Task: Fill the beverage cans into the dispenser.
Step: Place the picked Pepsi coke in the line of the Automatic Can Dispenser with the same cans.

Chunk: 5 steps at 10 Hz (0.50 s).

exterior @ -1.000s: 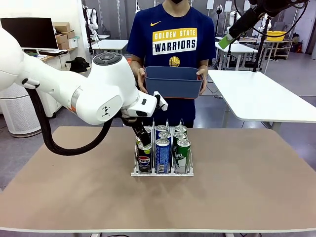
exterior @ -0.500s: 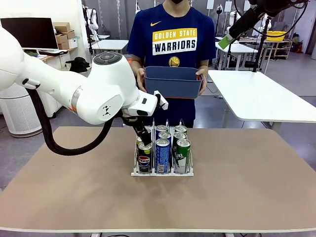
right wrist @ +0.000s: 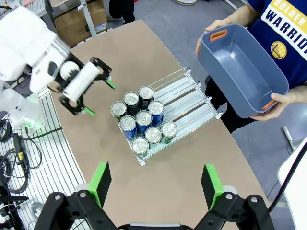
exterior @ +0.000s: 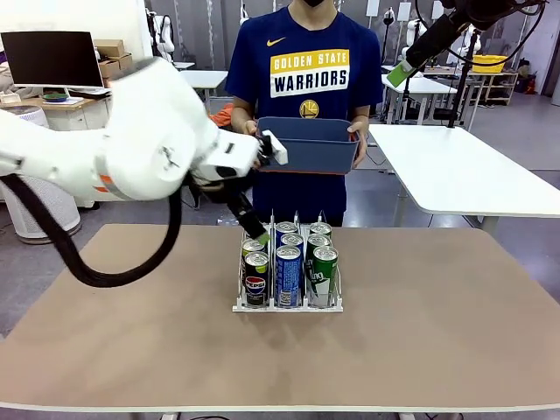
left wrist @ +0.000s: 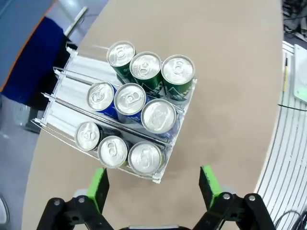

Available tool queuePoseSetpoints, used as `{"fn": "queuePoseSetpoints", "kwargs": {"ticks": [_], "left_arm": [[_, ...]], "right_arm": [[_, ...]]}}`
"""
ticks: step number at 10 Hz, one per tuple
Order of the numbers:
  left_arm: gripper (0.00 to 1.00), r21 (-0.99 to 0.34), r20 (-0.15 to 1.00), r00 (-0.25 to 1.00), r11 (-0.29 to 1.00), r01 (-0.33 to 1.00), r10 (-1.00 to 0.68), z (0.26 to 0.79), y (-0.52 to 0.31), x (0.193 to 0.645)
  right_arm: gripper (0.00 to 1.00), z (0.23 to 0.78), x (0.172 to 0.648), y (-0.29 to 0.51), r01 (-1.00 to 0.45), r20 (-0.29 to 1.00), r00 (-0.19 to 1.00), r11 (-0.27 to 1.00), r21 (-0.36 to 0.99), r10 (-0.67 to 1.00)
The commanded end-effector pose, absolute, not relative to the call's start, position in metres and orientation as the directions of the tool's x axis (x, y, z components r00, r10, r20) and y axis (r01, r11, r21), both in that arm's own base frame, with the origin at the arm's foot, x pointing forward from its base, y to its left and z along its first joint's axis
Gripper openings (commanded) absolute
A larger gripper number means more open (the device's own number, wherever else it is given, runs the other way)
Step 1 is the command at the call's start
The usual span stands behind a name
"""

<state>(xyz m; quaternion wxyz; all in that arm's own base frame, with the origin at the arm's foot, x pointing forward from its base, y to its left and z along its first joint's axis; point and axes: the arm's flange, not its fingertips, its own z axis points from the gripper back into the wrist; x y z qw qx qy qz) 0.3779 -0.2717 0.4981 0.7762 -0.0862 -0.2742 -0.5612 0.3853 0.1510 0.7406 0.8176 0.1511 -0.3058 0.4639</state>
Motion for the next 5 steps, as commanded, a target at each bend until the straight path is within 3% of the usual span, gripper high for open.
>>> {"fn": "queuePoseSetpoints", "kwargs": {"ticks": [1,5], "left_arm": [[1.00,0.143,0.564,0.117,0.235,0.961,-0.817,0.512,-0.229,0.364],[1.00,0.180,0.560,0.087,0.224,0.958,-0.824,0.571,-0.181,0.353]], "right_arm": [[1.00,0.740,0.385,0.151,-0.854,0.636,0.388,0.520,-0.026,0.667],[1.00,0.740,0.385,0.151,-0.854,0.636,0.388,0.520,-0.026,0.667]]}}
